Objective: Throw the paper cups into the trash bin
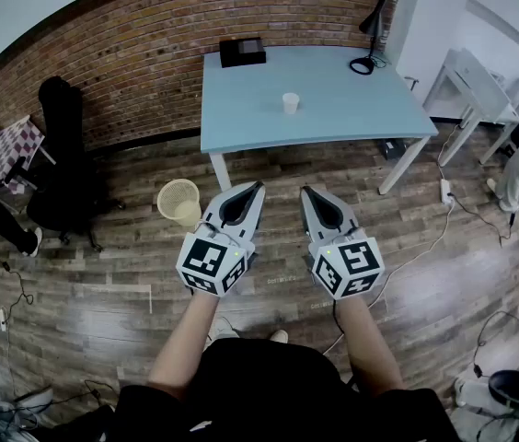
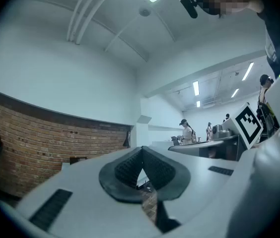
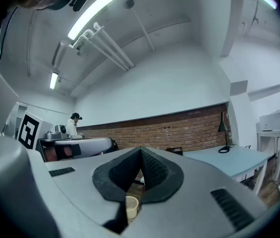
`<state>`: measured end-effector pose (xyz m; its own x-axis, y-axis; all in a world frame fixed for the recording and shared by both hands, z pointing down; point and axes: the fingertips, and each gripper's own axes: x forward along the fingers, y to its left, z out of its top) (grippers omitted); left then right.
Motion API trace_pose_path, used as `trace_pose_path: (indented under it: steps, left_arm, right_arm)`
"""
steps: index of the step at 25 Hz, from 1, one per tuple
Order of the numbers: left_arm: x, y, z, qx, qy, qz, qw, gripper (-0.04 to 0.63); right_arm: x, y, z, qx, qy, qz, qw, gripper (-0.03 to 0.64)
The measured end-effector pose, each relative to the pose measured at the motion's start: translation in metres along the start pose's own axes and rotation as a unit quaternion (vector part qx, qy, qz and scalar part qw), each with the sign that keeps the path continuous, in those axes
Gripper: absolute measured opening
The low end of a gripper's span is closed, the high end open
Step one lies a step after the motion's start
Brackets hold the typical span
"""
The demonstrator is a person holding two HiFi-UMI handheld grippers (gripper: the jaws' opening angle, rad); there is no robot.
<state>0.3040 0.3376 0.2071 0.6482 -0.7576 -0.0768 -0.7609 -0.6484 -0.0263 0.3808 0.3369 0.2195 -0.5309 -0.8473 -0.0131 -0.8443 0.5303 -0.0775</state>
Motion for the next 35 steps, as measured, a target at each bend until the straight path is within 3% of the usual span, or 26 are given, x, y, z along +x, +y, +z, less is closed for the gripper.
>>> trace_pose_path:
  steps: [6, 19, 35]
  left_arm:
    - [-0.003, -0.022, 0.002, -0.005, -0.001, 0.006, 1.0000, 0.009]
    - [-0.002, -0.021, -0.008, -0.010, 0.016, 0.004, 0.9998, 0.009]
    - [0.027, 0.048, -0.019, -0.032, 0.003, -0.011, 0.9994, 0.009]
  right_arm:
    - [-0.019, -0.007, -0.001, -0.003, -0.004, -0.003, 1.000, 0.003]
    - [-0.017, -0.006, -0.015, 0.006, 0.007, 0.019, 1.000, 0.003]
    - [0.061, -0.016, -0.017, -0.012, 0.024, -0.001, 1.000, 0.004]
